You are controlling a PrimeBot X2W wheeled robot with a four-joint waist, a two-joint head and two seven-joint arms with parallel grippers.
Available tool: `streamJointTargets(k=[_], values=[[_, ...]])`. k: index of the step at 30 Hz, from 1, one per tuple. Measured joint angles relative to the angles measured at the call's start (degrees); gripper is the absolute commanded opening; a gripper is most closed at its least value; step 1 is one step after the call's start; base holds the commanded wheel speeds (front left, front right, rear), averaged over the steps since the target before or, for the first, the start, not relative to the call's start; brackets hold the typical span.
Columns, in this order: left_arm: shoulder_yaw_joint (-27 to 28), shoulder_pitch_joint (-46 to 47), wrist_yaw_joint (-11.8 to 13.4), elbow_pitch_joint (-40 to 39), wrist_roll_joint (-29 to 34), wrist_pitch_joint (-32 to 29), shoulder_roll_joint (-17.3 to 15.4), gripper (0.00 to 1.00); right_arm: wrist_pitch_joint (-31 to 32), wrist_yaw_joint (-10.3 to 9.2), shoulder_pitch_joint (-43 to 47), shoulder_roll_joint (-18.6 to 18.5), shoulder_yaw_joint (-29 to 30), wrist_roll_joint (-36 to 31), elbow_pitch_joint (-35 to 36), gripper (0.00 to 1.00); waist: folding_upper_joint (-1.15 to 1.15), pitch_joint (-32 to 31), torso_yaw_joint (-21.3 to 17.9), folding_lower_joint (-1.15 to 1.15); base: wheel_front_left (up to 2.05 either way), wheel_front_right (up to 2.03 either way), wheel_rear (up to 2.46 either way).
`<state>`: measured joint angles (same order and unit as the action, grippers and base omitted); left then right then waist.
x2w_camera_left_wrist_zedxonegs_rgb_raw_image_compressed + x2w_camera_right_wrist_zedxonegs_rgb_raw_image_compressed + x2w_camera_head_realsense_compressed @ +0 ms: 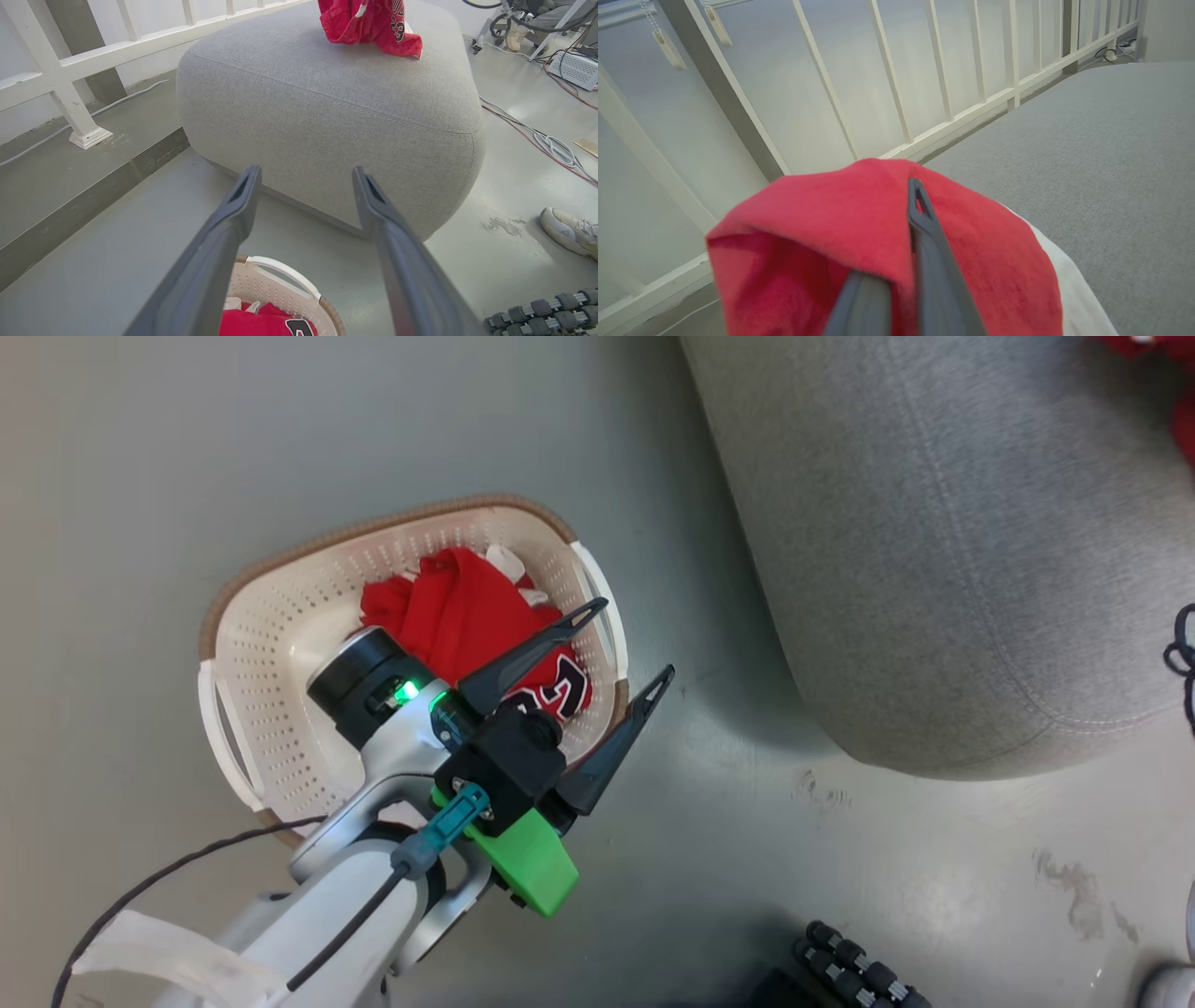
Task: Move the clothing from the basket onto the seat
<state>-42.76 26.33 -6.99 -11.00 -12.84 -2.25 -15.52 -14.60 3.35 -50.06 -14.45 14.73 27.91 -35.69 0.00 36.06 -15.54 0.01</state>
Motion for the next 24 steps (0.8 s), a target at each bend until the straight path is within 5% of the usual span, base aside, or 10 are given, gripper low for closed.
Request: streamJointTargets(k=[8, 11, 12, 24], values=[[0.0, 0.9, 0.0, 0.9, 0.0, 0.1, -0.5, 1.0, 0.0, 0.08, 0.1, 1.5, 1.9, 0.2, -3.6, 0.0, 0.0, 2.2, -0.5, 0.0, 0.0, 0.0, 0.0], [-0.1, 1.0, 0.0, 1.2, 0.0, 0.3, -0.5, 1.0, 0.0, 0.16, 0.1, 1.5, 2.6, 0.2, -4.1, 0.84, 0.0, 2.3, -0.7, 0.0, 0.0, 0.0, 0.0], [-0.2, 1.0, 0.0, 1.3, 0.0, 0.4, -0.5, 1.0, 0.0, 0.18, 0.1, 1.5, 2.6, 0.0, -4.3, 1.0, 0.0, 2.3, -0.7, 0.0, 0.0, 0.0, 0.0], [-0.6, 2.0, -0.1, 3.3, -0.2, 2.6, -0.4, 1.0, 0.0, 1.7, 2.4, 3.2, 3.2, -2.0, -6.7, 1.0, 0.0, 0.3, -0.5, 0.0, 0.0, 0.0, 0.0]])
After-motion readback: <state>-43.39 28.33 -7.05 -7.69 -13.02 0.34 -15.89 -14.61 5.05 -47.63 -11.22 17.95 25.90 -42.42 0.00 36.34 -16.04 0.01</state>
